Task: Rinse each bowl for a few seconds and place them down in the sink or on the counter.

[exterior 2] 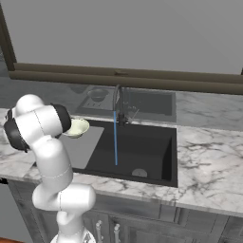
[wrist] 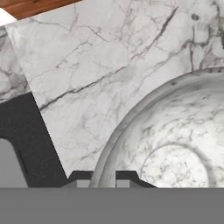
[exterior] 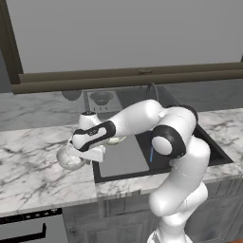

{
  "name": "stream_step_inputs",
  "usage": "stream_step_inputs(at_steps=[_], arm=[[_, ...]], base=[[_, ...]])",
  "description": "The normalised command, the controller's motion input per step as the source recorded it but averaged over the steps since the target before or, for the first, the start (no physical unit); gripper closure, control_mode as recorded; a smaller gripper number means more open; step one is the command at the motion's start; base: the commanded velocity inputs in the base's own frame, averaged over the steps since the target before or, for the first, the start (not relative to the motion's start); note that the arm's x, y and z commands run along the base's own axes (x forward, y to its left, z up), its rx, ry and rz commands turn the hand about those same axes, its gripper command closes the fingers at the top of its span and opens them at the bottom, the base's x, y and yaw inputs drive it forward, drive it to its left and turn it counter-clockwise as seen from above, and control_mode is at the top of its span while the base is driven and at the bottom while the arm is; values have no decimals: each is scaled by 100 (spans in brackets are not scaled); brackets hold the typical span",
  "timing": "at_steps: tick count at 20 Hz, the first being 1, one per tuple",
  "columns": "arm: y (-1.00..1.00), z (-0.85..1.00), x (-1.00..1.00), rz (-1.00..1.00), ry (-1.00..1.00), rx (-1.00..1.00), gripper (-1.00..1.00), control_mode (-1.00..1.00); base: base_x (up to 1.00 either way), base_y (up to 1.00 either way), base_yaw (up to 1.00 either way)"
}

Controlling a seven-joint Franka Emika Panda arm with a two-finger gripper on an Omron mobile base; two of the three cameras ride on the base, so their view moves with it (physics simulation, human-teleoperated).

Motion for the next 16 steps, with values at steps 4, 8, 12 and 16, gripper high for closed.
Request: stream_step_inputs(at_steps=[4,8,12,16], arm=[[17,0,0,0,0,0,-100,-100],[0,1,0,1,0,0,-100,-100],[0,6,0,3,-1,0,-100,-100],[0,14,0,3,-3,-1,-100,-100]], base=[[0,0,0],[0,0,0],[0,0,0],[0,0,0]])
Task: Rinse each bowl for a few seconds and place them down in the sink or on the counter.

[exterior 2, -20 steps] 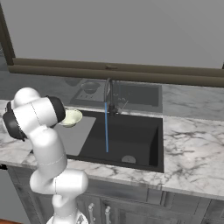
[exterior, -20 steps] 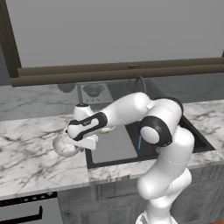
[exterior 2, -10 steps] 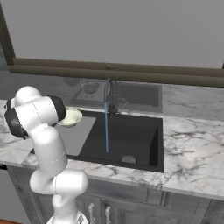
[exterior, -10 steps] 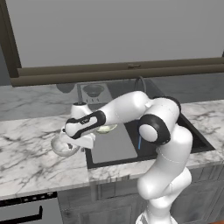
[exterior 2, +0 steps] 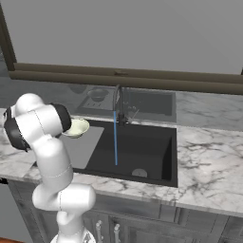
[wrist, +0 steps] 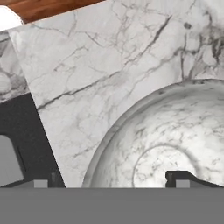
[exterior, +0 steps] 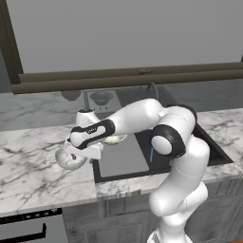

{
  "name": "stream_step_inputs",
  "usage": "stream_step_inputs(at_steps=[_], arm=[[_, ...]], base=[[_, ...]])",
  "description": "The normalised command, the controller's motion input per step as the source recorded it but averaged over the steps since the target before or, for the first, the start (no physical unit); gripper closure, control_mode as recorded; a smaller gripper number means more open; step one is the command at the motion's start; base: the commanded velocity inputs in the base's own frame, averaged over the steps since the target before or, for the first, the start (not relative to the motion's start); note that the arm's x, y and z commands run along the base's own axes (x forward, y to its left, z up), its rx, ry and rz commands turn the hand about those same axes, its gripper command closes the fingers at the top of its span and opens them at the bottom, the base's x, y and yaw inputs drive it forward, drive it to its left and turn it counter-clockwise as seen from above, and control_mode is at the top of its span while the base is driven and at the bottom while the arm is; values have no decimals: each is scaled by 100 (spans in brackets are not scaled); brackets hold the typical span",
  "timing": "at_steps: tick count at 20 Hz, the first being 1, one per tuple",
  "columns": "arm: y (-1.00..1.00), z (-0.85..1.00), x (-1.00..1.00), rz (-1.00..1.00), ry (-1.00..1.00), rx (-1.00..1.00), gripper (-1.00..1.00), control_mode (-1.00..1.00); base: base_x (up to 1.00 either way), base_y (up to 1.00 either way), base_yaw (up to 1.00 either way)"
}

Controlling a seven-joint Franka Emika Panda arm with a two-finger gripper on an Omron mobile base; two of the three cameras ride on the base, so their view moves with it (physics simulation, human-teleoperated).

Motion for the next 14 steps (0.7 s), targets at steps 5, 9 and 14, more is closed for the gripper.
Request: stream_step_inputs(at_steps=[5,9,14], arm=[[0,42,-15,3,-8,-3,-100,-100],[0,78,-26,1,-14,-2,-100,-100],[-2,100,-54,1,-15,-1,-100,-100]], base=[[0,0,0],[0,0,0],[0,0,0]])
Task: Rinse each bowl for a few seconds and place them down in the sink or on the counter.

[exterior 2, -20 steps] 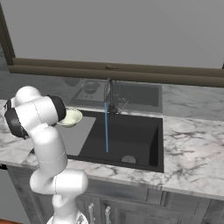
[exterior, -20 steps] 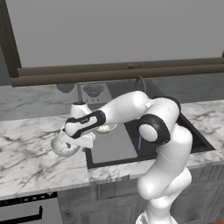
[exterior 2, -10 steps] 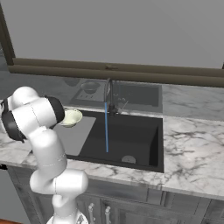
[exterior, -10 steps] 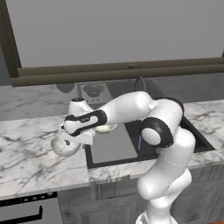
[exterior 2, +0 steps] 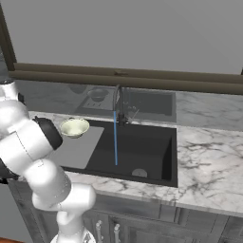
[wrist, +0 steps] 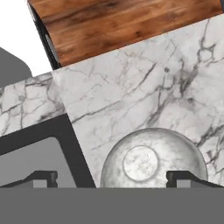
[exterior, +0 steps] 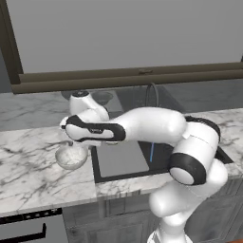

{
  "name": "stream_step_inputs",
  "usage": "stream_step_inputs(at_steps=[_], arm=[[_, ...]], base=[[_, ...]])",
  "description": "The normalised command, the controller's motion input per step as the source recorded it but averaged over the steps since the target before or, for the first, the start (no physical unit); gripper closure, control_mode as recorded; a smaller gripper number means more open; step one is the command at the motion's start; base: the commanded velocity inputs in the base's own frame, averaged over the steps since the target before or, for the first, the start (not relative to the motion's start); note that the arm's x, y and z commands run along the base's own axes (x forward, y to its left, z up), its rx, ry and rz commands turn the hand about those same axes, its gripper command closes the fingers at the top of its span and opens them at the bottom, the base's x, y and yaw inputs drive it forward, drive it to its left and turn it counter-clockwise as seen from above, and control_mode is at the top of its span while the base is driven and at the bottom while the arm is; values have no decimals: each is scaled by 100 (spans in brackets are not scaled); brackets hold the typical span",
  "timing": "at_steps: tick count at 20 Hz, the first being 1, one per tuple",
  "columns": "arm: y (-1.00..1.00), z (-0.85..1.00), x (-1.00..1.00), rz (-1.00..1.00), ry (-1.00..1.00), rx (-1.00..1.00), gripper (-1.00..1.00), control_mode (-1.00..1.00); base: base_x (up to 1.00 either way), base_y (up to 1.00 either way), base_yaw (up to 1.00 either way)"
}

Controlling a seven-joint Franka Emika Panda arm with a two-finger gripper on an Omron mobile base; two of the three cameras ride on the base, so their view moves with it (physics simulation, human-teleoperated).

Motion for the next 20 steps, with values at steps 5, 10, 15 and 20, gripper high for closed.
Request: stream_step_inputs(at_steps=[5,10,15,20], arm=[[-14,100,-82,6,-16,0,-100,-100],[-23,100,-87,11,-17,0,-100,-100],[-48,100,-90,12,-14,0,-100,-100],[-64,100,-90,12,-18,-1,-100,-100]], base=[[0,0,0],[0,0,0],[0,0,0],[0,0,0]])
